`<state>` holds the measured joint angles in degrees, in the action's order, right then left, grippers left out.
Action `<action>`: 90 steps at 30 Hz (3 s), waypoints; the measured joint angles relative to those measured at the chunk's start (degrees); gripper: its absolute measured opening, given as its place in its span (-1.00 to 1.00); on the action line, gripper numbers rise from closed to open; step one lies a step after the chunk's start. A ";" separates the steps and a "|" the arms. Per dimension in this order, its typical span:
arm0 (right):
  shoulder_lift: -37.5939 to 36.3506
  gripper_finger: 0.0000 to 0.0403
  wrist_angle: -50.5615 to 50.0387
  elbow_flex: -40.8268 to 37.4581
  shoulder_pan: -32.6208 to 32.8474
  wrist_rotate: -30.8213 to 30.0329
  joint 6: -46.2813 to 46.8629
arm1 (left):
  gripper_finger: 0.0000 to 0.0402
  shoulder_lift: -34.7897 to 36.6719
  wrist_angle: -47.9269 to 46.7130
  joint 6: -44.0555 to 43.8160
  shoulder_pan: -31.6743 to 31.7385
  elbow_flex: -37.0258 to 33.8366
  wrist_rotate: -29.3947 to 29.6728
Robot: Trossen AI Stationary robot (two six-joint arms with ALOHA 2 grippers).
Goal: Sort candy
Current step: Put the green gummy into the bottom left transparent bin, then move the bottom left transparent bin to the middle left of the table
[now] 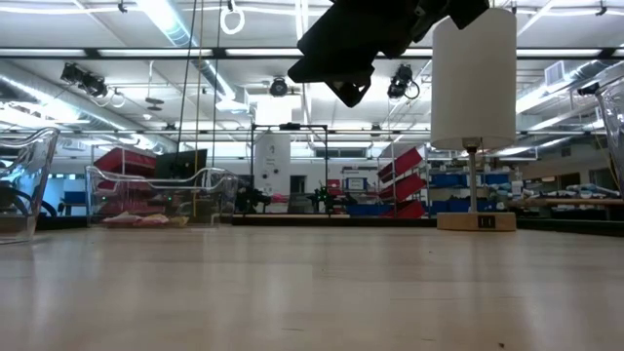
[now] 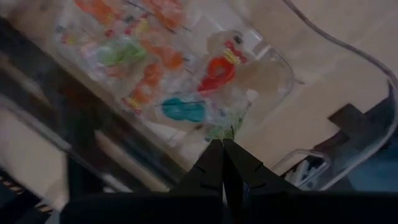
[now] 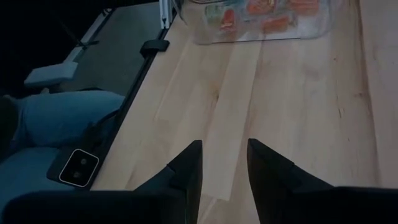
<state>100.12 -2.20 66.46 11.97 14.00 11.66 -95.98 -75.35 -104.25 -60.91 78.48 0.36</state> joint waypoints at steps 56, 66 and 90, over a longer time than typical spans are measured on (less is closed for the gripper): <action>-20.89 -0.44 -58.40 -0.02 -0.55 -32.24 14.54 | -0.37 0.00 4.76 14.90 0.05 5.20 39.97; -24.93 -0.44 -61.98 -0.02 1.69 -30.86 16.49 | -0.37 0.00 5.24 20.33 0.05 5.20 46.75; -27.87 -0.44 -39.81 -0.02 16.51 -45.01 7.28 | -0.37 0.14 9.82 46.83 5.91 5.20 74.32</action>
<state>72.25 -42.01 66.43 28.48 -31.01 18.94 -95.84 -65.53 -57.42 -54.99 83.68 74.68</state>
